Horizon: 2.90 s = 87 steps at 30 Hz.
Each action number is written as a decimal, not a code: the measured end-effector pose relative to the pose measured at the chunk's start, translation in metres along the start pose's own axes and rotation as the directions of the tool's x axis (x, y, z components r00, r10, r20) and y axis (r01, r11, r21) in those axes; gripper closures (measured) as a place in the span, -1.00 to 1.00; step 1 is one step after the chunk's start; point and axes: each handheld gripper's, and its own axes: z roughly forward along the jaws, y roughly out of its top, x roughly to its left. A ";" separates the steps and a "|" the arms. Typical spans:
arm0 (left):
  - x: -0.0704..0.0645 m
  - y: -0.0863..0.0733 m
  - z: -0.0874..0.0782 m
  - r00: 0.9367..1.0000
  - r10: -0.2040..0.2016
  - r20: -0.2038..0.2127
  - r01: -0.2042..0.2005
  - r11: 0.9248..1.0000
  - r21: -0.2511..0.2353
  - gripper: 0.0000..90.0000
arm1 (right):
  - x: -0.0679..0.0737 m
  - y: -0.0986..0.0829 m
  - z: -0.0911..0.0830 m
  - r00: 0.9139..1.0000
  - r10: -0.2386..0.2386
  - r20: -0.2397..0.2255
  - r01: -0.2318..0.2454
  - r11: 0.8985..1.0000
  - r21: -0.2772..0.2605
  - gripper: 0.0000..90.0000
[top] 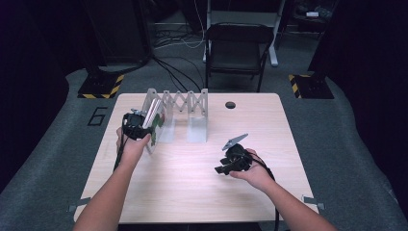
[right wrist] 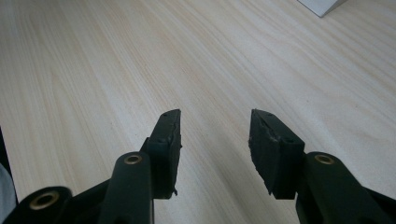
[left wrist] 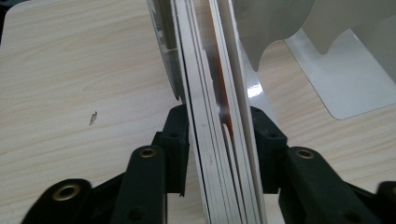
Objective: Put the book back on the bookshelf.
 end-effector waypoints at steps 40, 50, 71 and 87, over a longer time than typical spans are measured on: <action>-0.008 -0.028 -0.080 0.986 0.076 0.148 -0.061 0.993 -0.104 0.06 | 0.011 0.003 0.007 1.000 -0.007 0.015 0.007 1.000 -0.001 0.16; -0.014 -0.043 -0.086 0.978 0.097 0.187 -0.081 0.993 -0.091 0.06 | 0.011 -0.001 0.009 1.000 0.001 0.010 -0.001 1.000 -0.001 0.16; -0.026 -0.084 -0.087 0.964 0.107 0.243 -0.090 0.993 -0.081 0.06 | 0.019 -0.007 0.008 1.000 0.024 0.016 -0.023 0.999 -0.027 0.16; -0.035 -0.118 -0.076 0.952 0.143 0.272 -0.119 0.987 -0.105 0.06 | 0.025 -0.013 0.009 0.999 0.024 0.027 -0.023 0.999 -0.037 0.16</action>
